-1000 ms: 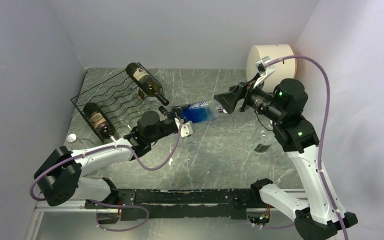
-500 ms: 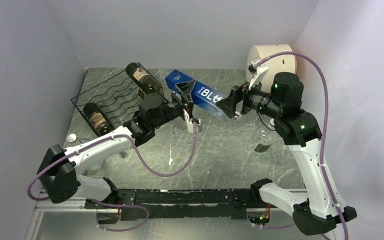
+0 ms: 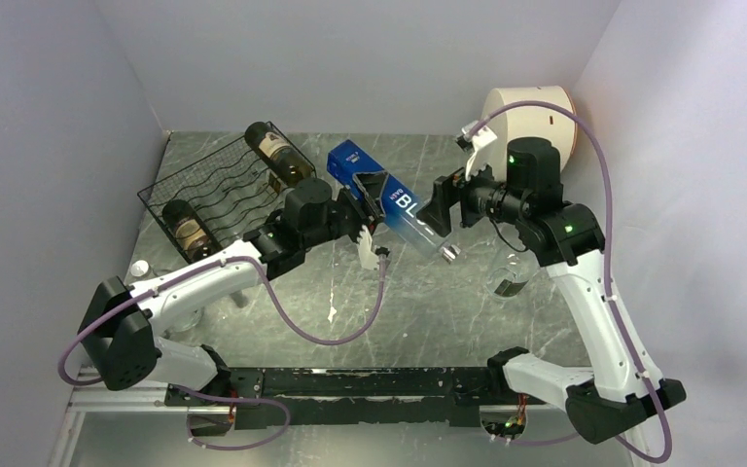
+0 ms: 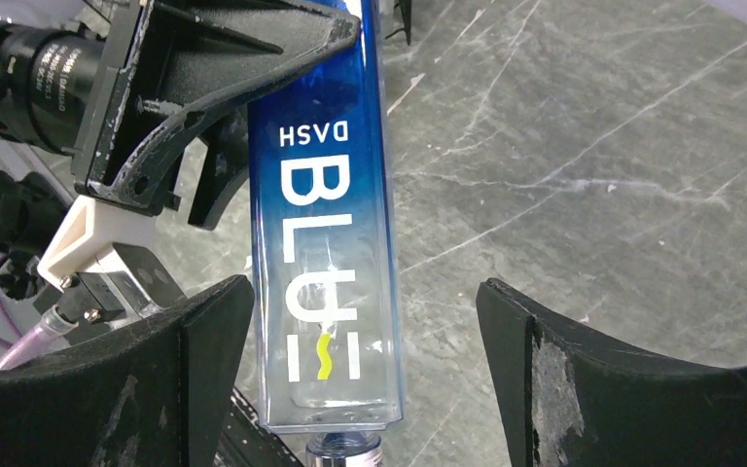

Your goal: Put the wine bottle on the wine rack

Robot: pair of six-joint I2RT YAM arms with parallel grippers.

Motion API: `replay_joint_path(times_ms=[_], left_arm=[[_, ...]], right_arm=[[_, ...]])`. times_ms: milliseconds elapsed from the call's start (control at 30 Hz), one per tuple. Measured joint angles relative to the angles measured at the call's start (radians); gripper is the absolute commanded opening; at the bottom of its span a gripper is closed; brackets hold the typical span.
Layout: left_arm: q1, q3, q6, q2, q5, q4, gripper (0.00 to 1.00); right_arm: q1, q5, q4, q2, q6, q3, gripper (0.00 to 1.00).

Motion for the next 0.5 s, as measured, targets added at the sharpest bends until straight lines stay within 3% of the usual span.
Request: replay_joint_path(times_ms=[500], left_arm=[[0.0,0.0,0.011,0.0,0.004,-0.04,0.07]], right_arm=[[0.08,-0.011,0.001,0.023,-0.005,-0.114,0.87]])
